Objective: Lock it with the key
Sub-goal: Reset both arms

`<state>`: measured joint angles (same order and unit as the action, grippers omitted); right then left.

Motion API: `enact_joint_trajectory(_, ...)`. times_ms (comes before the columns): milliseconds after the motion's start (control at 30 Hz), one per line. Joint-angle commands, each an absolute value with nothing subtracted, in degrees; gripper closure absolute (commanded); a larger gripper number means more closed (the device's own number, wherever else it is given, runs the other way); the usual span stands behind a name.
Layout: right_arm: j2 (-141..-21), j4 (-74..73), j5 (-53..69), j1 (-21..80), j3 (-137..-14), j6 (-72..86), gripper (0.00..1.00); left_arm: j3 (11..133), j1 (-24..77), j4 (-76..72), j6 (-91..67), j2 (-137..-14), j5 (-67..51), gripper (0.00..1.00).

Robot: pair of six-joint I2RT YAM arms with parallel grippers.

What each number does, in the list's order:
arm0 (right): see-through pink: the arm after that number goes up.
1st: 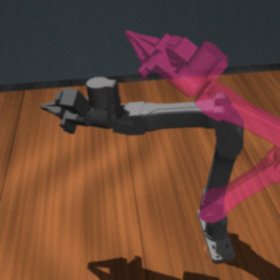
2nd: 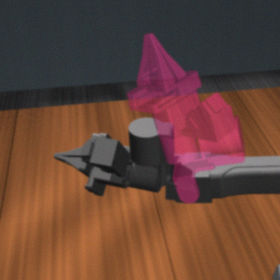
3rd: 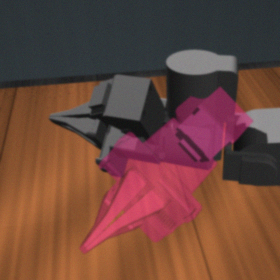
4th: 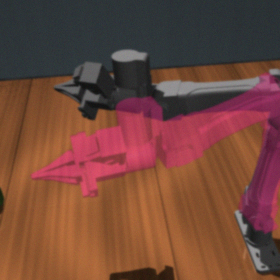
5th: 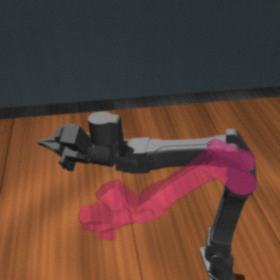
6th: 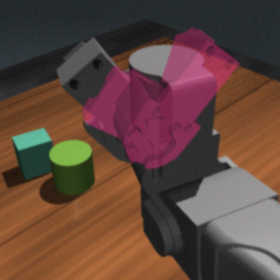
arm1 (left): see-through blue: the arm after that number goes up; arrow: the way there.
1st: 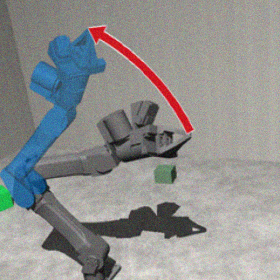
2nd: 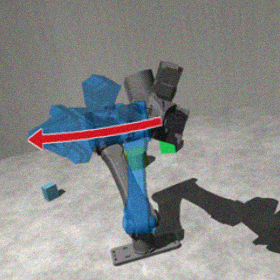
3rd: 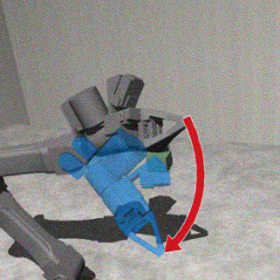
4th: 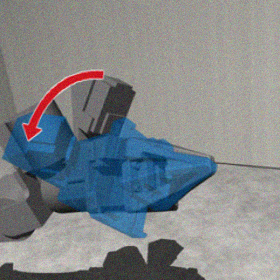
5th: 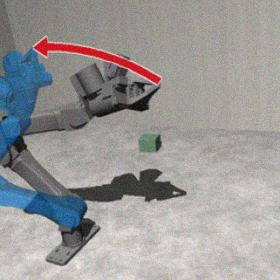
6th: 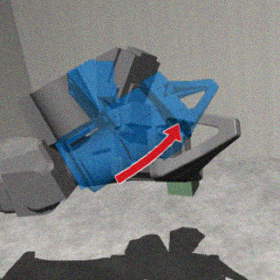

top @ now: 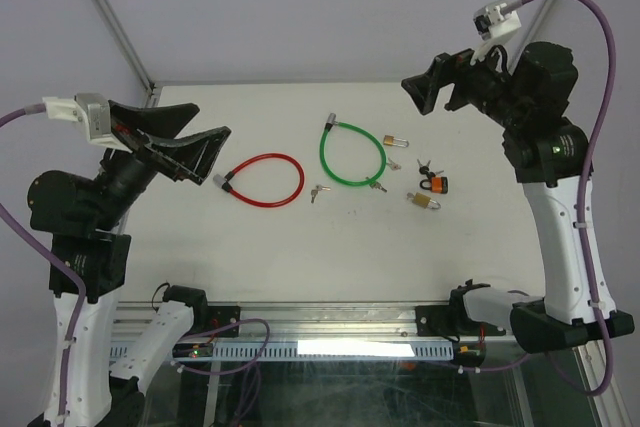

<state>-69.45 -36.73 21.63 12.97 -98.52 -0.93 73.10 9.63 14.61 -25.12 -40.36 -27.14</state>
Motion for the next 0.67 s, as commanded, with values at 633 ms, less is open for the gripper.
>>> enact_joint_trajectory(633,-66.0,-36.8,22.6,9.3,-96.0,-0.3,0.0,68.5,9.0,19.1,-18.4,-37.7,-27.8,0.01)
